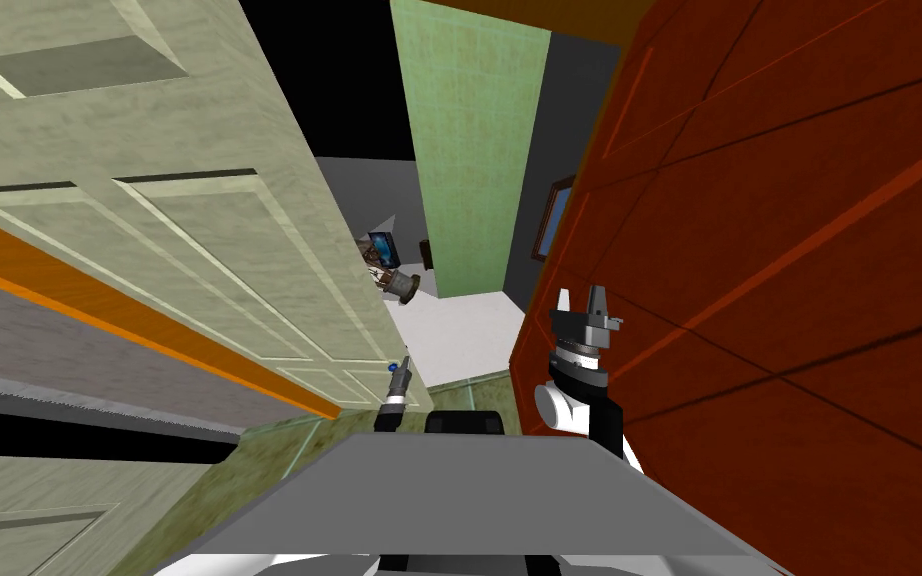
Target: Pull the door open
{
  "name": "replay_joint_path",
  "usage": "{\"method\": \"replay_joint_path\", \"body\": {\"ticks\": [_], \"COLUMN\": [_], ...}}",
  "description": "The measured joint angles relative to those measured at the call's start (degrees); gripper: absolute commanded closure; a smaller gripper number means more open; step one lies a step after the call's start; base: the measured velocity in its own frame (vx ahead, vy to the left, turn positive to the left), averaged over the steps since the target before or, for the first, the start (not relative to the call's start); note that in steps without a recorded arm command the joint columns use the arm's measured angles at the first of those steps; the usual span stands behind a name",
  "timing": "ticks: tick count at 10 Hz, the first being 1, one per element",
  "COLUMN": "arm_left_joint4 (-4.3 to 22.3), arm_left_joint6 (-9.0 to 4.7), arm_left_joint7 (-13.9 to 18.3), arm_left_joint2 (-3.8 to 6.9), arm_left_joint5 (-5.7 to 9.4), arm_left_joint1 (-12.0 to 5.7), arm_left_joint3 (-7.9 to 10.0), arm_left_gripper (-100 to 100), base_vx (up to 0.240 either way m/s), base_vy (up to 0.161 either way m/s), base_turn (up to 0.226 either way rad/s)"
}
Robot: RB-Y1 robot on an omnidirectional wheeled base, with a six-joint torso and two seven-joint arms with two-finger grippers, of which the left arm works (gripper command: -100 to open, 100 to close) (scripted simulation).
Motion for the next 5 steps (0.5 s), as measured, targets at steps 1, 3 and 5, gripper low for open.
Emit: {"method": "replay_joint_path", "body": {"ticks": [1,3,5], "arm_left_joint4": [0.0,-0.1,-0.1], "arm_left_joint6": [0.15,0.16,0.21], "arm_left_joint7": [0.0,0.0,0.0], "arm_left_joint2": [-0.16,-0.15,-0.13], "arm_left_joint5": [-0.11,-0.12,-0.1], "arm_left_joint1": [0.02,-0.06,-0.07], "arm_left_joint3": [-0.22,-0.23,-0.19], "arm_left_gripper": [100,100,-100], "base_vx": [0.006,0.0,-0.05], "base_vy": [0.005,0.0,0.026], "base_turn": [-0.003,0.0,-0.044]}}
